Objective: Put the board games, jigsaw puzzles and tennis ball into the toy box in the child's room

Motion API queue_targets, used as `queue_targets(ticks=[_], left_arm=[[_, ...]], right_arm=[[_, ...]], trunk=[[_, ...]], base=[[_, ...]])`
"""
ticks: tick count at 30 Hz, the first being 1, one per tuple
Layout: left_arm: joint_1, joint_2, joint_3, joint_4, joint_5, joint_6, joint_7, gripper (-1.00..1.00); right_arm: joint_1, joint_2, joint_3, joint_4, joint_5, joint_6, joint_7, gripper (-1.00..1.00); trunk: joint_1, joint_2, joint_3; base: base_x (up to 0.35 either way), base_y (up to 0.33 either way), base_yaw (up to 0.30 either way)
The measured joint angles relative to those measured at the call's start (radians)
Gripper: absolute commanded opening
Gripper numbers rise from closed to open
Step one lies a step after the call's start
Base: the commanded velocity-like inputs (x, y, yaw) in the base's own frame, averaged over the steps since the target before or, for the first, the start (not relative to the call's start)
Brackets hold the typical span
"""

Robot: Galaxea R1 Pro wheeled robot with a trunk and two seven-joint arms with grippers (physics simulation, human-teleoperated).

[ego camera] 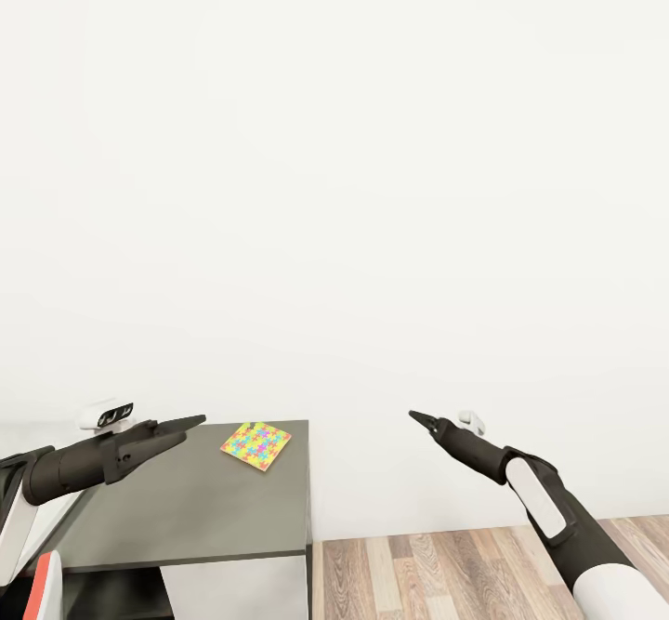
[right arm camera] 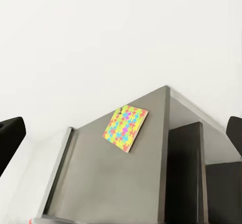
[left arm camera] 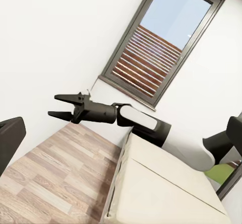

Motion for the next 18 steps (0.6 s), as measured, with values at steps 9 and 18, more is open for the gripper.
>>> queue_targets(ticks=[9, 18], left_arm=[[0.0, 0.0, 0.0, 0.0, -0.001, 0.0, 0.0, 1.0], [0.0, 0.0, 0.0, 0.0, -0.001, 0.0, 0.0, 1.0]], right_arm=[[0.0, -0.042, 0.0, 0.002, -0.009, 0.005, -0.004, 1.0], [0.0, -0.047, 0.0, 0.007, -0.011, 0.006, -0.005, 1.0]], trunk=[[0.0, 0.0, -0.008], [0.0, 0.0, -0.022]], base=[[0.0, 0.0, 0.0], [0.0, 0.0, -0.018]])
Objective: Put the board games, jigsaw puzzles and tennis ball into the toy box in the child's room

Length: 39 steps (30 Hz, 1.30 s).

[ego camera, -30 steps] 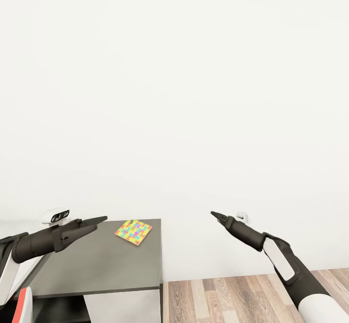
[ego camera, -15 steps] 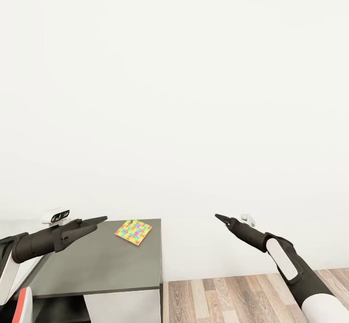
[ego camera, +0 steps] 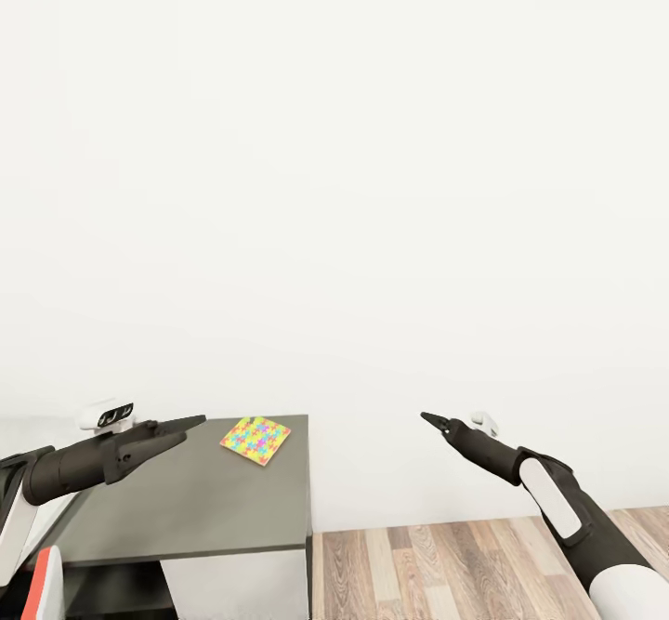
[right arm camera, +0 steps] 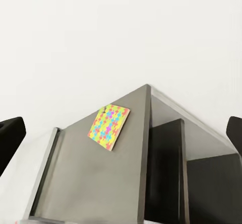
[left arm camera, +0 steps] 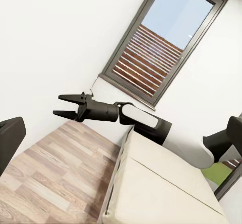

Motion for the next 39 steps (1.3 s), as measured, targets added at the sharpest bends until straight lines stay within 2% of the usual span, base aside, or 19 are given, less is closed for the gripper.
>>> queue_targets(ticks=[25, 34, 39], left_arm=[[0.0, 0.0, 0.0, 0.0, 0.0, 0.0, 0.0, 1.0], [0.0, 0.0, 0.001, 0.0, -0.003, 0.007, 0.0, 1.0], [-0.002, 0.0, 0.003, 0.005, -0.009, 0.016, 0.0, 1.0]], right_arm=[[0.0, -0.001, 0.0, -0.001, 0.002, -0.001, 0.002, 1.0], [0.0, 0.001, 0.0, -0.003, 0.004, -0.004, 0.002, 1.0], [0.0, 0.007, 0.0, -0.006, 0.01, -0.006, -0.002, 1.0]], trunk=[[0.0, 0.0, -0.04], [0.0, 0.0, -0.042], [0.0, 0.0, -0.042]], base=[[0.0, 0.0, -0.065], [0.0, 0.0, 0.004], [0.0, 0.0, 0.208]])
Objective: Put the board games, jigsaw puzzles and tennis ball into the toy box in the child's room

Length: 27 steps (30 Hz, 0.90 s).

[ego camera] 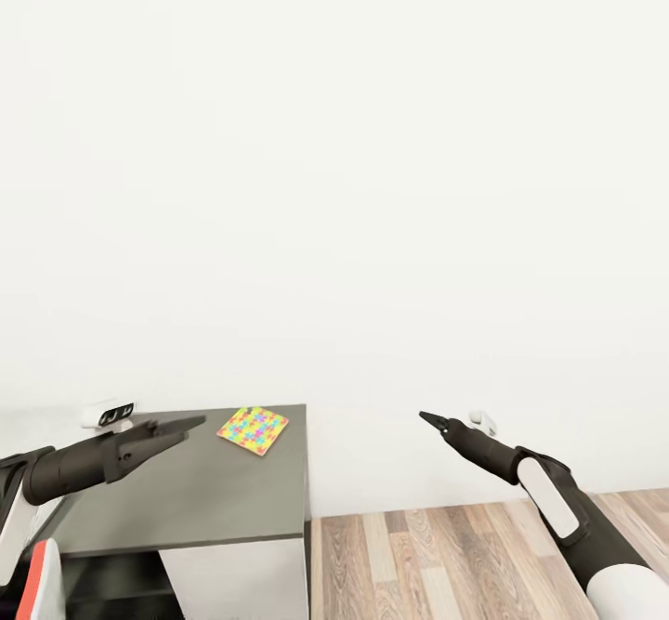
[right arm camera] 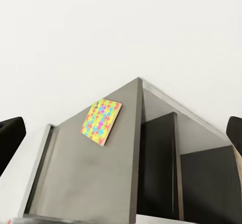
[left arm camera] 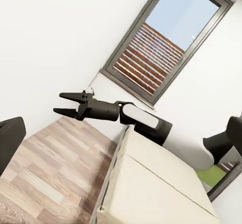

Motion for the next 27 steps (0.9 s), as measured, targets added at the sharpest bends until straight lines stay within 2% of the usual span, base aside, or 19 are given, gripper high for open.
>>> queue_targets(ticks=[2, 4, 6, 7, 9, 13, 18, 20, 22, 23, 24, 25, 26, 27], left_arm=[[-0.001, 0.0, 0.0, 0.0, -0.005, 0.003, 0.002, 1.0], [-0.004, 0.0, 0.0, 0.003, -0.02, 0.018, 0.046, 1.0], [-0.007, 0.0, 0.0, 0.007, -0.05, 0.051, 0.115, 1.0], [-0.008, -0.002, 0.0, 0.008, -0.072, 0.071, 0.169, 1.0], [-0.01, -0.004, 0.0, 0.009, -0.092, 0.092, 0.251, 1.0], [-0.021, -0.007, -0.002, 0.014, -0.106, 0.109, 0.391, 1.0], [-0.06, -0.009, -0.007, 0.025, -0.11, 0.114, 0.494, 1.0], [-0.081, -0.017, -0.017, 0.056, -0.112, 0.114, 0.556, 1.0], [-0.123, -0.041, -0.04, 0.097, -0.114, 0.115, 0.637, 1.0], [-0.165, -0.063, -0.062, 0.127, -0.114, 0.116, 0.697, 1.0], [-0.191, -0.074, -0.076, 0.145, -0.116, 0.116, 0.73, 1.0], [-0.239, -0.09, -0.099, 0.187, -0.116, 0.117, 0.795, 1.0], [-0.264, -0.097, -0.111, 0.213, -0.119, 0.116, 0.828, 1.0], [-0.306, -0.107, -0.127, 0.265, -0.119, 0.115, 0.886, 1.0]], right_arm=[[0.0, 0.001, 0.0, 0.0, 0.001, 0.0, -0.001, 1.0], [0.0, 0.002, 0.0, 0.0, 0.002, 0.0, -0.001, 1.0], [0.0, 0.002, 0.0, 0.0, 0.002, 0.0, 0.0, 1.0], [0.0, 0.001, 0.0, 0.0, 0.002, -0.001, 0.001, 1.0], [0.0, 0.001, 0.001, 0.001, 0.002, -0.003, 0.002, 1.0], [0.0, -0.001, 0.001, 0.002, 0.003, -0.005, 0.002, 1.0], [0.0, -0.004, 0.001, 0.002, 0.003, -0.007, 0.0, 1.0], [0.0, -0.005, 0.001, 0.002, 0.004, -0.007, 0.0, 1.0], [0.0, -0.006, 0.001, 0.003, 0.003, -0.008, -0.001, 1.0], [0.0, -0.007, 0.001, 0.003, 0.003, -0.008, -0.001, 1.0], [0.0, -0.007, 0.001, 0.003, 0.003, -0.008, -0.001, 1.0], [0.0, -0.007, 0.001, 0.003, 0.003, -0.008, -0.001, 1.0], [0.0, -0.007, 0.001, 0.003, 0.003, -0.009, -0.001, 1.0], [0.0, -0.007, 0.001, 0.004, 0.003, -0.01, -0.001, 1.0]], trunk=[[0.0, 0.0, 0.0], [0.0, 0.0, -0.001], [0.0, 0.0, -0.002], [0.0, 0.0, -0.002], [0.0, 0.0, -0.003], [0.0, 0.0, -0.004], [0.0, 0.0, -0.006], [0.0, 0.0, -0.006], [0.0, 0.0, -0.007], [0.0, 0.0, -0.006], [0.0, 0.0, -0.007], [0.0, 0.0, -0.007], [0.0, 0.0, -0.007], [0.0, 0.0, -0.007]], base=[[0.0, 0.0, 0.266], [0.0, 0.0, 0.278], [0.0, 0.0, 0.284], [0.0, 0.0, 0.287], [0.0, 0.0, 0.289], [0.0, 0.0, 0.289], [0.0, 0.0, 0.257], [0.0, 0.0, 0.124], [0.0, 0.0, 0.064], [0.0, 0.0, 0.04], [0.0, 0.0, -0.003], [0.0, 0.0, -0.08], [0.0, 0.0, -0.115], [0.0, 0.0, -0.165]])
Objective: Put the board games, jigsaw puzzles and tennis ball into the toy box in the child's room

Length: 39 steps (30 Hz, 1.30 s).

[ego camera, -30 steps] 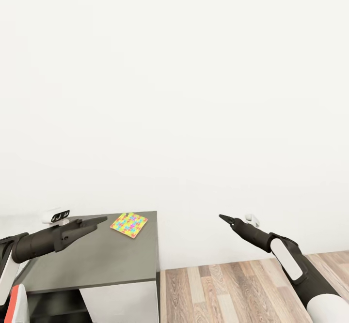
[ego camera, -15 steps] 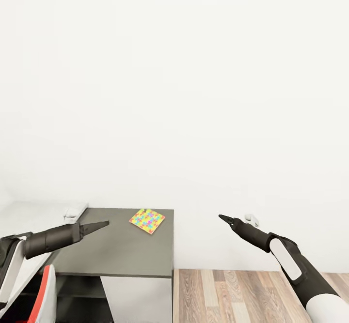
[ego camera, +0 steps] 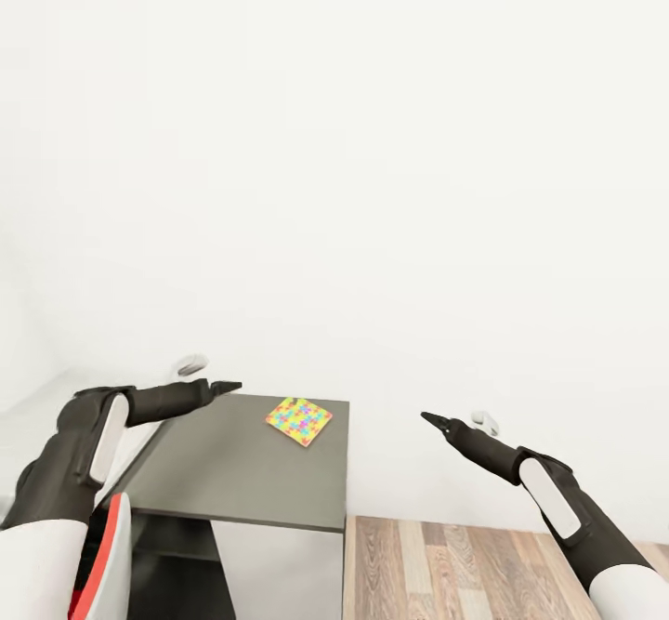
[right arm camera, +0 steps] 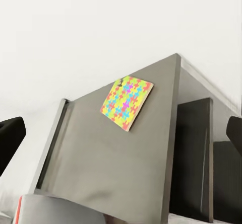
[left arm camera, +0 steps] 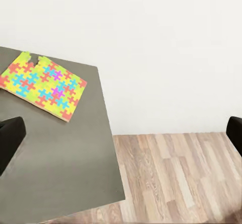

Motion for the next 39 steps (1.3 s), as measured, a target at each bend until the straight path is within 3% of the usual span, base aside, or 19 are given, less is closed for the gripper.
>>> queue_targets(ticks=[2, 4, 9, 13, 20, 25, 31, 39], left_arm=[[-0.075, -0.015, -0.02, 0.101, -0.001, -0.005, 0.09, 1.0], [-0.124, -0.031, -0.028, 0.156, -0.001, -0.007, 0.13, 1.0], [-0.183, -0.073, -0.055, 0.21, -0.006, -0.009, 0.176, 1.0], [-0.193, -0.078, -0.083, 0.224, -0.007, -0.015, 0.216, 1.0], [-0.196, -0.075, -0.089, 0.317, -0.006, -0.079, 0.274, 1.0], [-0.197, -0.078, -0.091, 0.377, -0.007, -0.131, 0.326, 1.0], [-0.199, -0.083, -0.092, 0.4, -0.003, -0.168, 0.473, 1.0], [-0.22, -0.086, -0.092, 0.402, -0.002, -0.174, 0.511, 1.0]], right_arm=[[0.0, 0.0, 0.0, 0.0, 0.0, -0.001, 0.0, 1.0], [0.0, -0.001, 0.0, 0.001, 0.0, -0.001, 0.0, 1.0], [0.0, -0.001, 0.0, 0.001, 0.0, -0.001, 0.001, 1.0], [0.0, -0.001, 0.0, 0.001, 0.0, -0.002, 0.001, 1.0], [0.0, 0.003, 0.005, 0.0, 0.001, -0.003, -0.005, 1.0], [-0.001, 0.013, 0.01, 0.001, 0.026, -0.003, -0.032, 1.0], [0.0, 0.008, 0.0, 0.002, 0.058, 0.0, -0.044, 1.0], [0.0, 0.005, -0.001, 0.003, 0.06, 0.0, -0.045, 1.0]], trunk=[[0.0, 0.0, -0.001], [0.0, 0.0, -0.002], [0.0, 0.0, -0.004], [0.0, 0.0, -0.005], [0.0, 0.0, -0.008], [0.0, 0.0, -0.015], [0.0, 0.001, -0.024], [0.0, 0.001, -0.036]], base=[[0.0, 0.0, -0.203], [0.0, 0.0, -0.231], [0.0, 0.0, -0.202], [0.0, 0.0, -0.051], [0.0, 0.0, -0.008], [0.0, 0.0, 0.0], [0.0, 0.0, 0.0], [0.0, 0.0, 0.0]])
